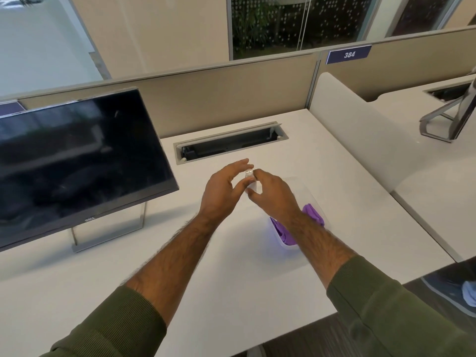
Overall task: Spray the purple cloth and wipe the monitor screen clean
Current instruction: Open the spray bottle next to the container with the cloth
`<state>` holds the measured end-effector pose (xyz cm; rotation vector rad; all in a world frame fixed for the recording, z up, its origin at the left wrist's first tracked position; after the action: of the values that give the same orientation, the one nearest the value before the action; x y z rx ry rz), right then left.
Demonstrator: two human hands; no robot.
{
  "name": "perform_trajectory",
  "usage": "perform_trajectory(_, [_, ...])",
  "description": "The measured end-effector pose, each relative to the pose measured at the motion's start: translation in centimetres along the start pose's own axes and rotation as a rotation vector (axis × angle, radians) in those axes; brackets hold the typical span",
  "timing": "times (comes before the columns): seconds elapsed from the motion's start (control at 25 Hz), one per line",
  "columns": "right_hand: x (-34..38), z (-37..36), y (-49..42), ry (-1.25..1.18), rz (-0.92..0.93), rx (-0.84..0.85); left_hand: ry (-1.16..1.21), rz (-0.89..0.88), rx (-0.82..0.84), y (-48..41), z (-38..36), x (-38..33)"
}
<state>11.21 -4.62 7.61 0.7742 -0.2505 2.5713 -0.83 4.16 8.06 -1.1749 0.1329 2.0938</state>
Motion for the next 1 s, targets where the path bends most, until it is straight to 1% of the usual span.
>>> perform_trajectory(0.2, [2.7, -3.8, 3.1, -0.063, 0.022, 0.018, 0.0, 0.063, 0.087, 3.7, 2.8, 2.4])
perform_trajectory(0.36, [3.6, -8.1, 5.8, -0.122, -0.044, 0.052, -0.003, 0.083, 0.166, 7.2, 3.6, 5.4])
perform_trajectory(0.52, [3.0, -11.1, 7.7, -0.115, -0.142, 0.09, -0.011, 0.073, 0.24, 9.4, 3.2, 7.7])
perform_trajectory(0.76, [1.0, -11.7, 7.8, -0.128, -0.181, 0.103, -0.007, 0.109, 0.267, 9.2, 1.4, 8.0])
perform_trajectory(1.0, [-0.5, -10.9, 7.1, -0.24, -0.173, 0.098, -0.017, 0.119, 0.266, 8.0, 0.0, 7.3])
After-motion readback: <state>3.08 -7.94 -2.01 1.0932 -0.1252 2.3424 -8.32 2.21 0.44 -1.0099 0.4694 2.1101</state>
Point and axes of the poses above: each hand's wrist, its own y-axis away from the middle knuckle, its own z-axis out of the back of the hand, x = y × z, the point moved 2 cm from there along -y, towards the middle knuckle
